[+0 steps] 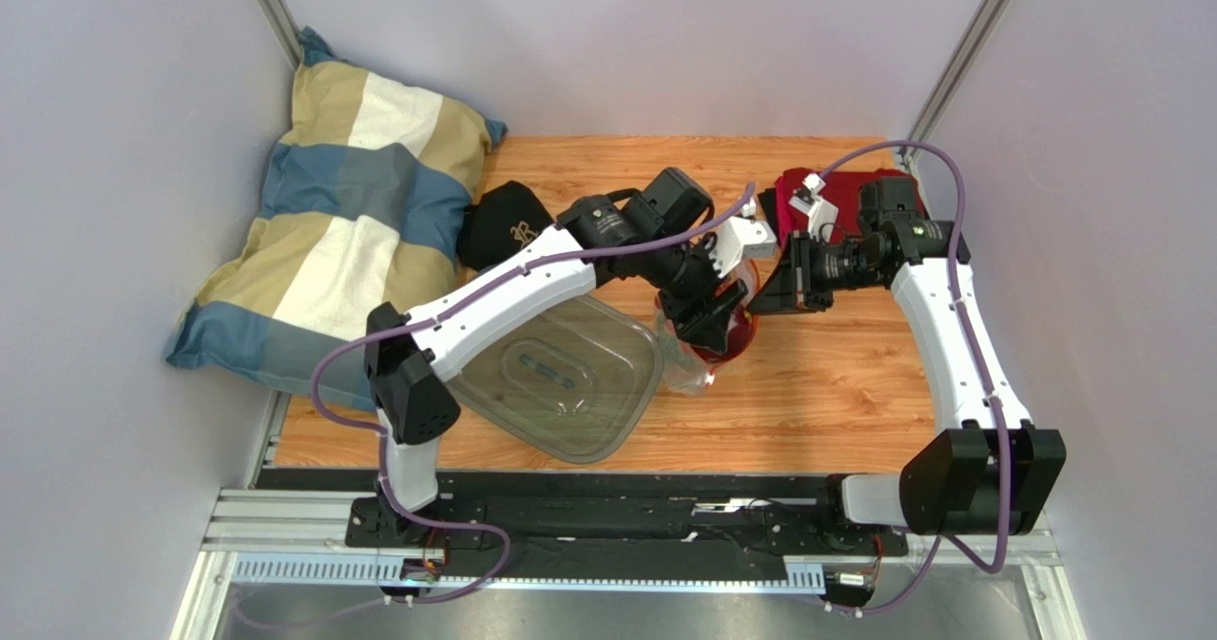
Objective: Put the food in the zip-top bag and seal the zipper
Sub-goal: Place the fake fruit in the zipper food storage bag.
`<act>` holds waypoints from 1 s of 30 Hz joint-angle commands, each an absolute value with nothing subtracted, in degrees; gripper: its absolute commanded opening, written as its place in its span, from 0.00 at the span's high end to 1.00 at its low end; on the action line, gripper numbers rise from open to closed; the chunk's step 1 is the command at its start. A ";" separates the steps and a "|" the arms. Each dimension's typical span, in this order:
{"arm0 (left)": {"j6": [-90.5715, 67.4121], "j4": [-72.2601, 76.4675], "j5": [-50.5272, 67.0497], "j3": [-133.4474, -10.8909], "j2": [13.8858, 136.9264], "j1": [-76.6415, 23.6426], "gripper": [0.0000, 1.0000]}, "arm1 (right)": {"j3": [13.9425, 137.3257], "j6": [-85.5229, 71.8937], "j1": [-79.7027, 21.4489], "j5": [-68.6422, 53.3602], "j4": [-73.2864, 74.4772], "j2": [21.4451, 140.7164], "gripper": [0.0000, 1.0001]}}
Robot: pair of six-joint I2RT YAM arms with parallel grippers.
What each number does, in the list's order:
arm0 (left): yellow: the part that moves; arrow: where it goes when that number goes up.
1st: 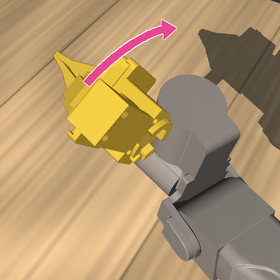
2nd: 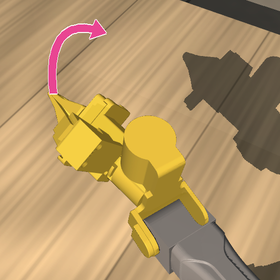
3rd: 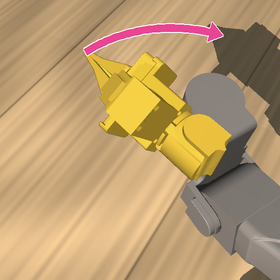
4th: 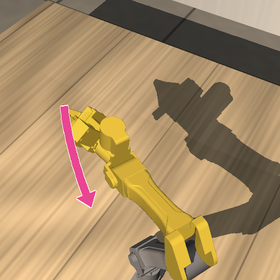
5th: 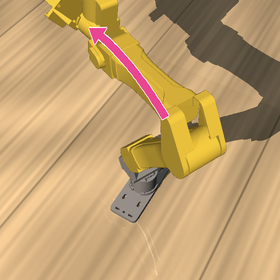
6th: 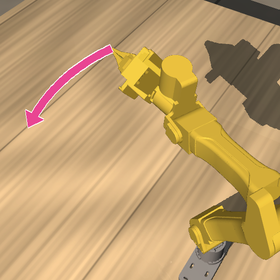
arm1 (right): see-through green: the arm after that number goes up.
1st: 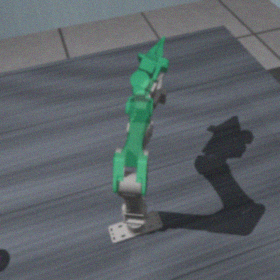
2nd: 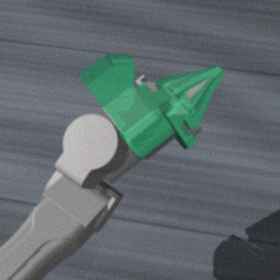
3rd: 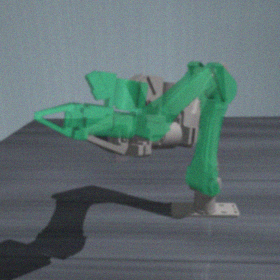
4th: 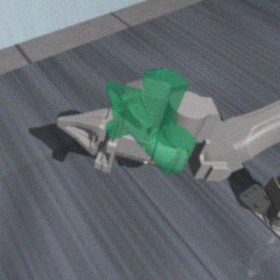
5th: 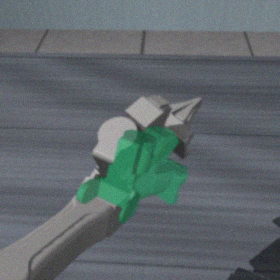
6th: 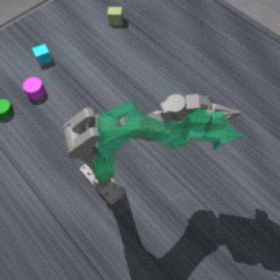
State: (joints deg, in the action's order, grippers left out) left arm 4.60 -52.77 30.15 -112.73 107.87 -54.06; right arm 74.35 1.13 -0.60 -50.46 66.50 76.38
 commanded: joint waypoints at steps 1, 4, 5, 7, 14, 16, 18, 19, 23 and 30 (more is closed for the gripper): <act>4.39 -57.89 27.25 -114.96 107.57 -54.40 0.85 | 74.71 0.35 -0.88 -53.35 65.21 73.92 1.00; 5.18 -62.38 25.76 -115.66 109.16 -54.75 0.86 | 74.88 0.35 -0.88 -53.35 65.21 73.65 1.00; 5.36 -63.36 25.49 -115.66 109.51 -54.76 0.86 | 74.97 0.35 -0.88 -53.44 65.21 73.57 1.00; 6.15 -65.20 25.05 -116.01 110.47 -54.84 0.83 | 75.23 0.35 -0.88 -53.88 65.04 73.30 1.00; 8.35 -65.48 25.32 -118.12 112.50 -55.28 0.31 | 75.32 -1.67 -0.88 -54.75 64.25 73.56 1.00; 8.79 -65.13 25.14 -119.09 113.03 -55.28 0.15 | 75.23 -1.67 -0.88 -54.75 64.34 73.48 1.00; 8.88 -64.60 24.26 -120.58 112.94 -55.20 0.14 | 75.06 -1.67 -0.79 -54.84 64.34 73.39 1.00; 8.79 -64.16 24.26 -120.85 112.42 -55.11 0.14 | 75.06 -1.58 -0.79 -54.84 64.34 73.39 1.00; 9.31 -60.91 24.87 -119.63 107.76 -54.76 0.16 | 75.41 -1.06 -0.88 -55.02 64.95 73.65 1.00; 10.63 -61.25 26.54 -118.56 106.77 -54.76 0.59 | 75.15 -0.88 -0.79 -55.11 64.86 73.74 1.00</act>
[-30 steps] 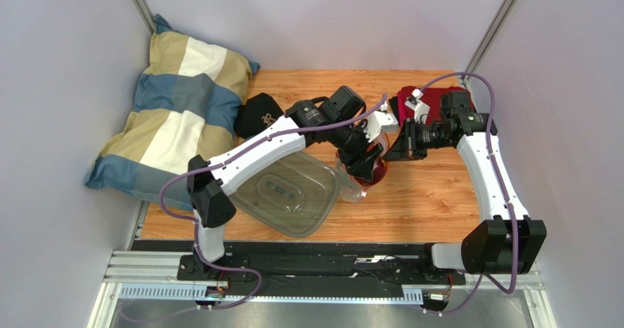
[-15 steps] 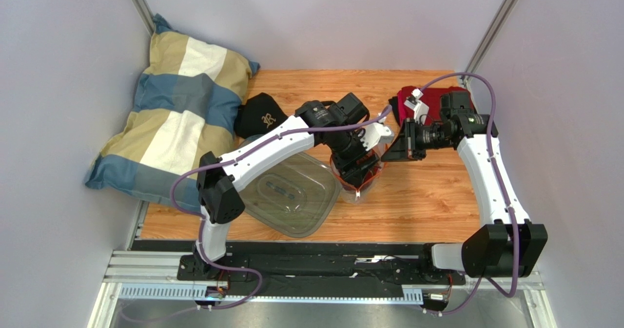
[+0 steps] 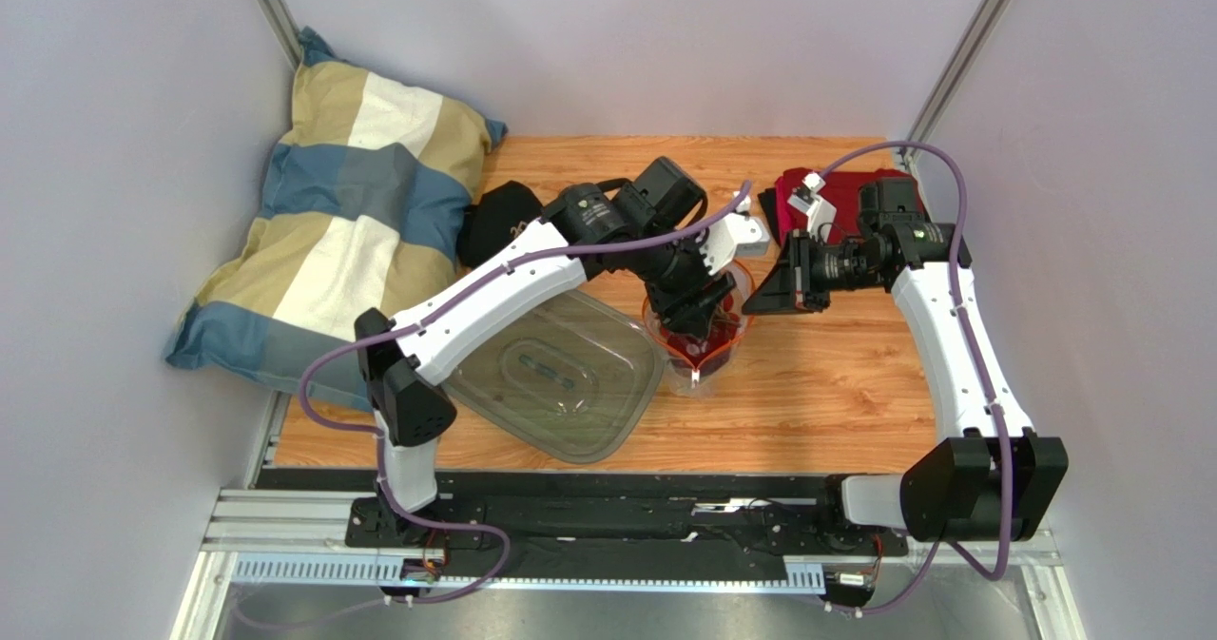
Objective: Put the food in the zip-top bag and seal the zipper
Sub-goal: Place the fake fruit in the zipper food storage bag, then adjust the zipper food storage bag at the center of the board.
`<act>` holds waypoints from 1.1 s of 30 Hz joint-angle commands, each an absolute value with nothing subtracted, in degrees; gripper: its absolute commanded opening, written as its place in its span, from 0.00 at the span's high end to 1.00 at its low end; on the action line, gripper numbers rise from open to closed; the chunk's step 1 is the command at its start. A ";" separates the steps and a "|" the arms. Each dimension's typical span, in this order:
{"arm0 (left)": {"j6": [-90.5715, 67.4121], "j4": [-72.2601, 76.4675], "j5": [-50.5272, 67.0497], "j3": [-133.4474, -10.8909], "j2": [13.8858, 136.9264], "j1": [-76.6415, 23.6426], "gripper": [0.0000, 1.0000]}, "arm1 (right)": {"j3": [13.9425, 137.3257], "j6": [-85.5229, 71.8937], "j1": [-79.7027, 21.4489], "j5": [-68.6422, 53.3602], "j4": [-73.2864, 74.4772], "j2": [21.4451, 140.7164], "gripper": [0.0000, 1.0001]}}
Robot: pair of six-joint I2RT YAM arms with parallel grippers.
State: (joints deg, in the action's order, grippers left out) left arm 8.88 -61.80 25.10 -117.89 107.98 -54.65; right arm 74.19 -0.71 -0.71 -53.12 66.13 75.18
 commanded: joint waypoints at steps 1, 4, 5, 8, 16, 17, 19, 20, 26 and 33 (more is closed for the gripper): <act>10.63 -61.78 26.80 -118.83 107.57 -54.76 0.64 | 75.15 -0.88 -0.79 -55.02 64.78 73.74 1.00; 10.20 -63.37 28.91 -119.62 110.56 -54.93 0.79 | 75.15 -0.70 -0.88 -54.84 64.78 73.48 1.00; 10.20 -63.37 29.70 -118.84 111.09 -55.19 0.82 | 75.15 -0.70 -0.79 -54.76 64.95 73.39 1.00; 9.58 -62.14 30.93 -116.29 112.23 -56.07 0.82 | 75.23 -0.70 -0.88 -54.76 64.95 73.91 1.00; 8.87 -63.54 31.03 -119.88 114.34 -56.78 0.69 | 75.32 -0.70 -0.79 -55.11 64.69 75.32 1.00; 10.36 -65.37 31.46 -122.23 114.43 -56.78 0.59 | 75.41 -0.44 -0.88 -55.11 64.69 75.58 1.00; 10.98 -65.83 32.17 -123.92 113.21 -56.17 0.45 | 75.50 -0.26 -0.79 -55.11 64.60 75.41 1.00; 10.99 -64.00 33.21 -123.40 110.07 -55.64 0.33 | 75.50 1.48 -0.79 -55.11 64.86 75.41 1.00; 25.63 -63.97 39.80 -115.50 97.67 -53.17 0.21 | 76.73 5.18 -0.79 -56.60 68.29 77.17 1.00; 44.90 -60.66 38.51 -101.00 91.32 -53.96 0.24 | 76.99 5.71 -0.70 -57.30 67.94 77.69 1.00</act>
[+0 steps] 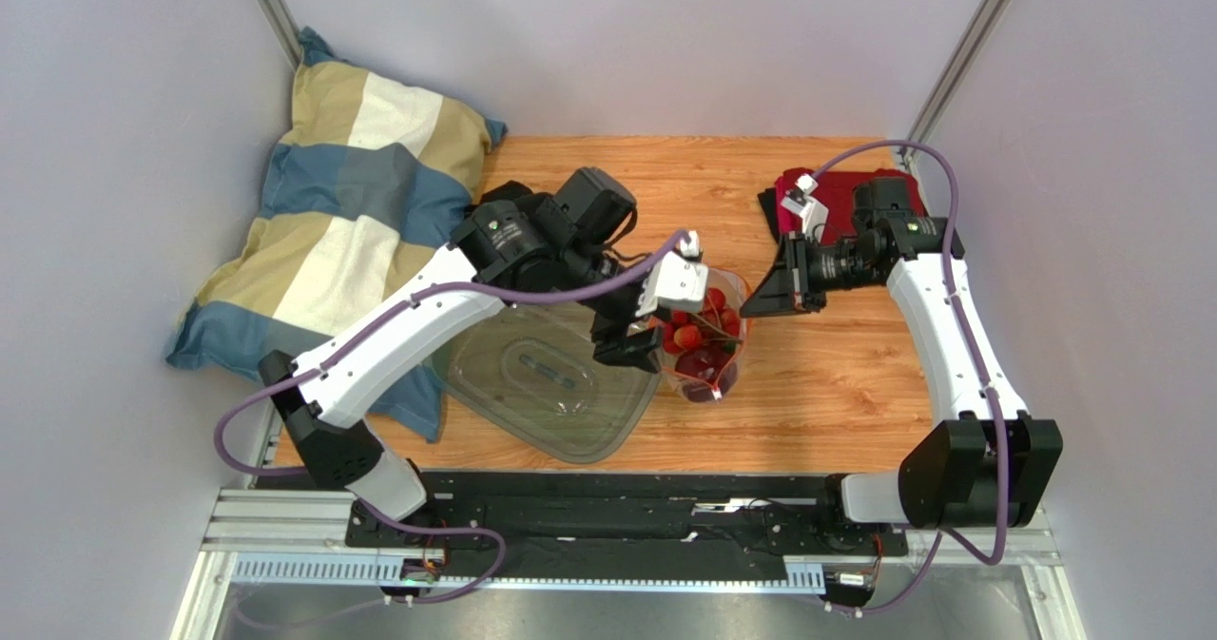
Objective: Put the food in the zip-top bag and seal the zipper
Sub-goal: Adjust the zipper food storage bag at the center of the board.
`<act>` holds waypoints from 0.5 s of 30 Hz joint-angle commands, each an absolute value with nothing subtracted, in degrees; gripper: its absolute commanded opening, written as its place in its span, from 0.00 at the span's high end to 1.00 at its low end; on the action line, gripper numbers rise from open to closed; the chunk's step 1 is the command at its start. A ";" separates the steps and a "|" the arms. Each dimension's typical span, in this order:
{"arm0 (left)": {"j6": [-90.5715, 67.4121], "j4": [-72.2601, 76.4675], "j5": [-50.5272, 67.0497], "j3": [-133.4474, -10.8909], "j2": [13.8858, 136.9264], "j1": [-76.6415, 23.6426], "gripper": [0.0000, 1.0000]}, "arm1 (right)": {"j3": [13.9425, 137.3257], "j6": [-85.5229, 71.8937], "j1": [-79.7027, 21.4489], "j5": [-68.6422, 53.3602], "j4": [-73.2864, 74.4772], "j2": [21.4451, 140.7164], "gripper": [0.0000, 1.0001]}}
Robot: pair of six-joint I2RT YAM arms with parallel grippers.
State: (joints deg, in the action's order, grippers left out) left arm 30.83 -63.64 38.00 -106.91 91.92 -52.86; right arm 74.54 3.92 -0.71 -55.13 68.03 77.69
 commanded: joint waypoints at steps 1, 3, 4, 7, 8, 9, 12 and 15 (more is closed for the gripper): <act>46.39 -59.86 38.15 -99.33 91.23 -54.31 0.24 | 77.08 5.80 -0.79 -57.48 68.03 77.70 1.00; 50.70 -58.10 36.66 -98.09 91.23 -55.63 0.23 | 77.25 5.98 -0.79 -57.39 68.12 77.78 1.00; 52.02 -57.49 36.13 -96.69 91.32 -56.16 0.23 | 77.26 6.24 -0.79 -57.31 68.29 77.78 1.00; 57.21 -54.41 33.67 -93.27 91.41 -58.62 0.22 | 77.34 6.50 -0.79 -57.13 68.55 77.96 1.00; 58.70 -52.14 33.14 -92.30 91.32 -59.41 0.22 | 77.52 6.68 -0.79 -57.13 68.73 78.13 1.00; 59.58 -51.08 32.70 -91.33 91.41 -59.94 0.22 | 77.61 6.59 -0.79 -57.13 68.82 78.22 1.00; 61.42 -44.58 27.00 -87.20 92.19 -62.84 0.28 | 78.13 7.38 -0.79 -57.13 69.17 78.48 1.00; 61.27 -39.30 21.37 -85.25 93.69 -65.30 0.59 | 79.10 9.40 -0.79 -56.78 70.92 78.92 1.00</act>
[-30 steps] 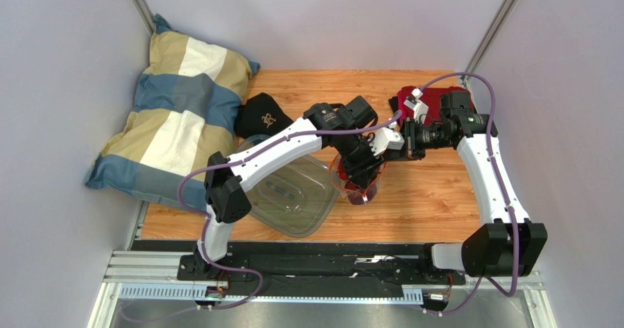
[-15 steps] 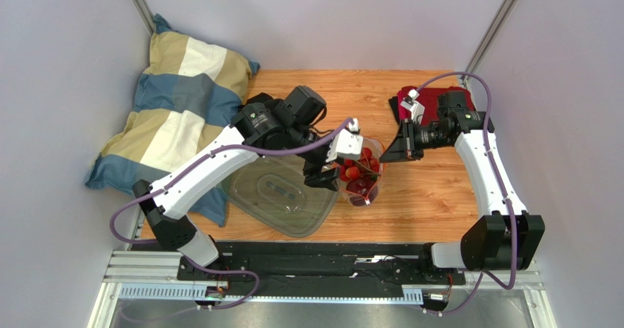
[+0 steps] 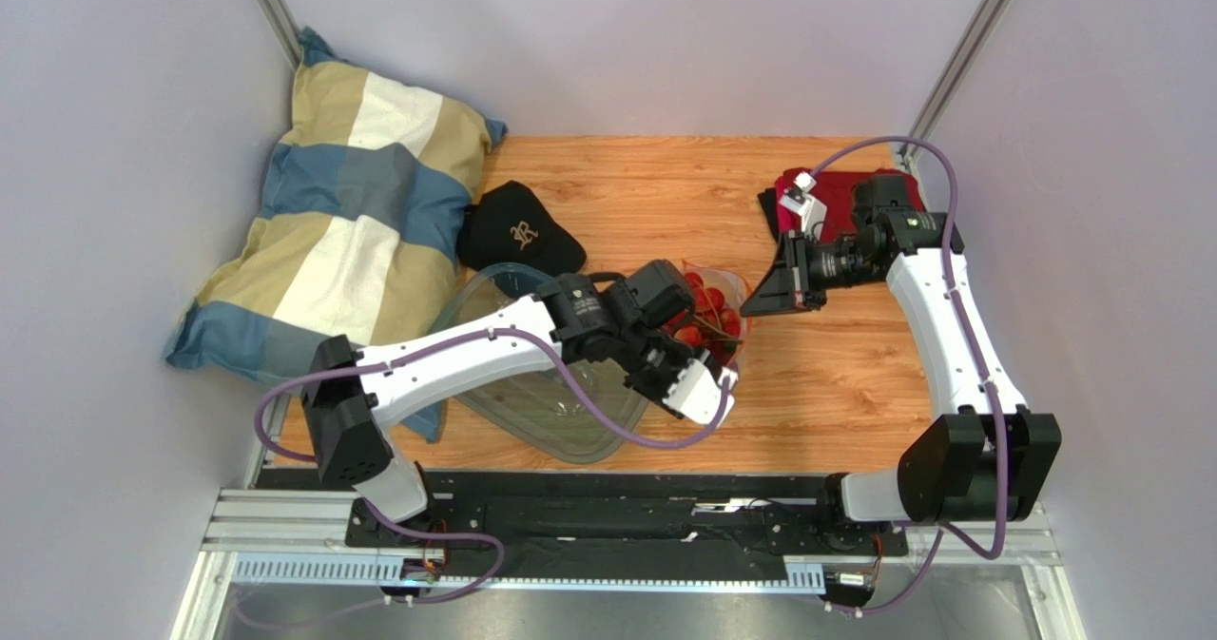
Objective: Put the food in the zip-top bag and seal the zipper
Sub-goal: Adjust the zipper food storage bag at the center of the board.
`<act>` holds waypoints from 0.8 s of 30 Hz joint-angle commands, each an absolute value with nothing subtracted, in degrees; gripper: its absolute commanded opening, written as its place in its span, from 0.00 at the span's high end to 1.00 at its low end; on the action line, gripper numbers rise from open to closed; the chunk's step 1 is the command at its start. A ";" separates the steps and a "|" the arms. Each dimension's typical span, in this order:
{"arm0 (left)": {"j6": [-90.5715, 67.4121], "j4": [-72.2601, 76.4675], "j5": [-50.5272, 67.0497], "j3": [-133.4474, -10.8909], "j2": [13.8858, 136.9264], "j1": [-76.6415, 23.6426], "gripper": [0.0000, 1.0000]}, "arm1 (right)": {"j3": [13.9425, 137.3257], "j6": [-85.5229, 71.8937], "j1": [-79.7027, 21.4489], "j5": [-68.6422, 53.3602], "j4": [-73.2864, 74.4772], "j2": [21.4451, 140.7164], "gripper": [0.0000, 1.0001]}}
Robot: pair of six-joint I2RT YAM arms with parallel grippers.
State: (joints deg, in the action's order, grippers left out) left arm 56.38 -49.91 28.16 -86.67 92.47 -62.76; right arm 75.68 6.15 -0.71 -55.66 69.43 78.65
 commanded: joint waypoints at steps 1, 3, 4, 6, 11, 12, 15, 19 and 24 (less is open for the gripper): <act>58.65 -38.59 21.27 -86.65 94.47 -65.48 0.81 | 79.36 9.84 -0.79 -56.78 71.54 79.01 1.00; 54.51 -36.57 22.06 -88.76 95.09 -65.48 1.00 | 79.89 10.81 -0.79 -56.78 72.07 79.28 1.00; 49.01 -35.52 21.97 -90.25 95.45 -65.48 1.00 | 80.68 11.42 -0.88 -56.95 72.16 79.71 1.00; 43.62 -32.00 21.70 -90.70 95.54 -65.04 1.00 | 81.56 12.39 -1.05 -57.57 71.90 80.50 1.00; 26.48 -22.95 23.20 -87.89 94.74 -62.23 1.00 | 90.94 15.54 -3.43 -55.72 74.08 85.86 0.56; 24.28 -22.24 23.46 -88.67 94.92 -60.49 1.00 | 92.88 17.56 -3.25 -55.55 77.40 86.57 0.43; 15.49 -21.45 25.83 -91.74 96.85 -56.62 1.00 | 97.56 23.18 -0.54 -54.58 81.99 86.67 0.14; 7.75 -19.96 29.60 -94.74 100.45 -52.83 1.00 | 96.51 26.70 9.55 -56.50 81.13 81.92 0.07; 0.46 -18.81 33.57 -97.82 102.83 -49.75 1.00 | 83.19 39.09 15.47 -61.96 80.25 70.53 0.12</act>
